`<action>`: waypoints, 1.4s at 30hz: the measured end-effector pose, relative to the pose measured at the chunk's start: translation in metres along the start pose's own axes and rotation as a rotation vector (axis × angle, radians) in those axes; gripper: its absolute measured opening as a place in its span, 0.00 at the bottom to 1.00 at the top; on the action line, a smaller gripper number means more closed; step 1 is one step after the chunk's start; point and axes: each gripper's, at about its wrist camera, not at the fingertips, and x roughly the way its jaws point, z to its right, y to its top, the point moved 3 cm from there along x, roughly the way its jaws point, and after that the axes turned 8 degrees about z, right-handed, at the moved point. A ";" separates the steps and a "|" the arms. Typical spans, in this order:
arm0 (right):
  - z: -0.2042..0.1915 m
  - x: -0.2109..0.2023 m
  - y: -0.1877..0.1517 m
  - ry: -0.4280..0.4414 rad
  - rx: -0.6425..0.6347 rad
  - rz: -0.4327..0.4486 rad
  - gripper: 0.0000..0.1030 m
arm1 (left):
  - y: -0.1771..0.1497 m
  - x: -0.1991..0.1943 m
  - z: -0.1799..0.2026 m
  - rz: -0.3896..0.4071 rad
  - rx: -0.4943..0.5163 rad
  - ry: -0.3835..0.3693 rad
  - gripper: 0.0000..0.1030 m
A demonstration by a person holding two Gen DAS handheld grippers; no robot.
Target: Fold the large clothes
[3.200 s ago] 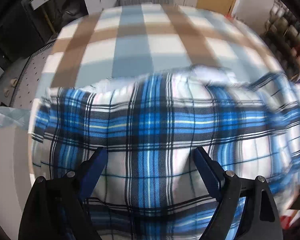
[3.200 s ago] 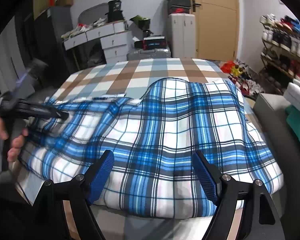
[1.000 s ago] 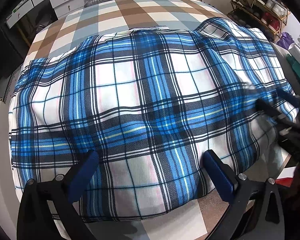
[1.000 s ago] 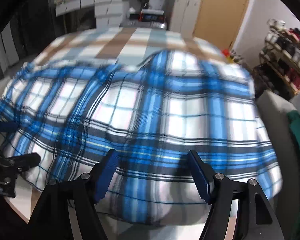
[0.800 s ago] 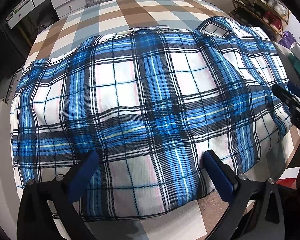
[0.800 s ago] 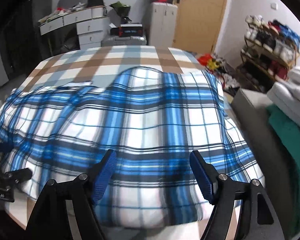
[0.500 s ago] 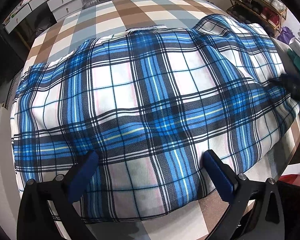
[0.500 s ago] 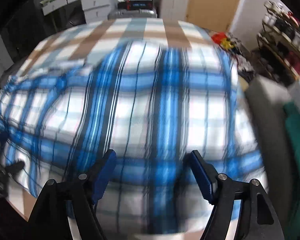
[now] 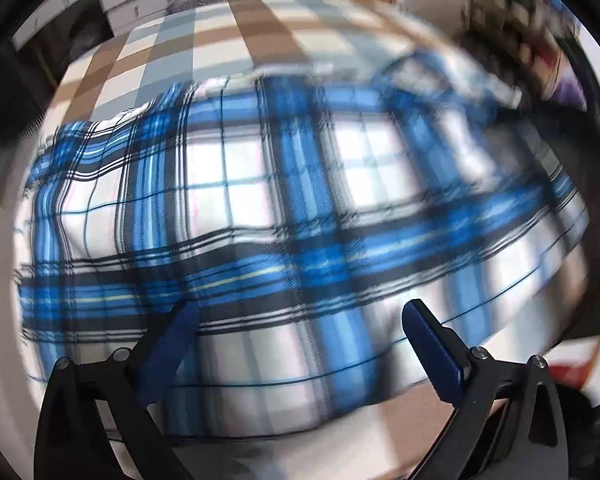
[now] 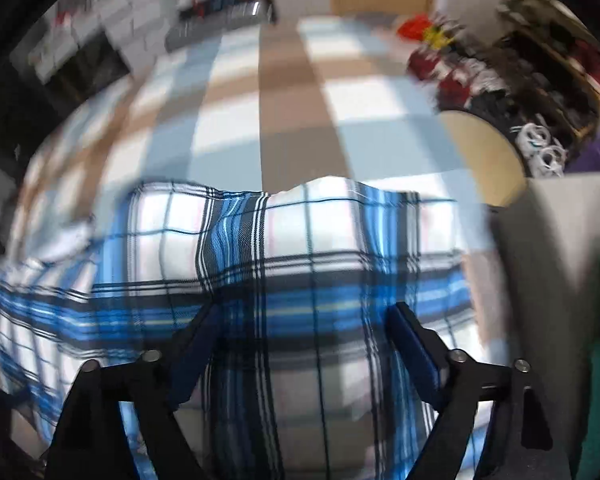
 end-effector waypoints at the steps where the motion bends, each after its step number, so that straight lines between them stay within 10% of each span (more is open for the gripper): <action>1: 0.003 -0.017 -0.008 0.036 0.023 0.027 0.79 | 0.003 -0.006 0.003 0.019 -0.016 -0.046 0.96; 7: 0.022 -0.110 -0.090 0.308 0.250 0.156 0.84 | 0.024 -0.017 0.038 0.164 0.063 -0.022 0.97; 12: 0.041 -0.075 -0.131 0.559 0.662 -0.046 0.96 | 0.037 0.011 0.057 0.116 0.011 -0.049 0.97; 18: 0.038 -0.051 -0.130 0.516 0.701 -0.069 0.96 | 0.023 0.050 0.070 -0.013 0.116 0.138 0.98; 33: 0.028 -0.033 -0.098 0.287 0.583 0.159 0.93 | 0.023 0.050 0.067 -0.014 0.116 0.098 0.99; 36: 0.038 -0.034 -0.101 0.270 0.612 0.178 0.79 | 0.023 0.050 0.066 -0.014 0.117 0.099 0.99; 39: 0.039 -0.036 -0.106 0.234 0.580 0.180 0.33 | 0.022 0.050 0.065 -0.012 0.115 0.101 0.99; 42: 0.043 -0.040 -0.106 0.259 0.588 0.206 0.15 | 0.023 0.050 0.066 -0.006 0.114 0.108 0.99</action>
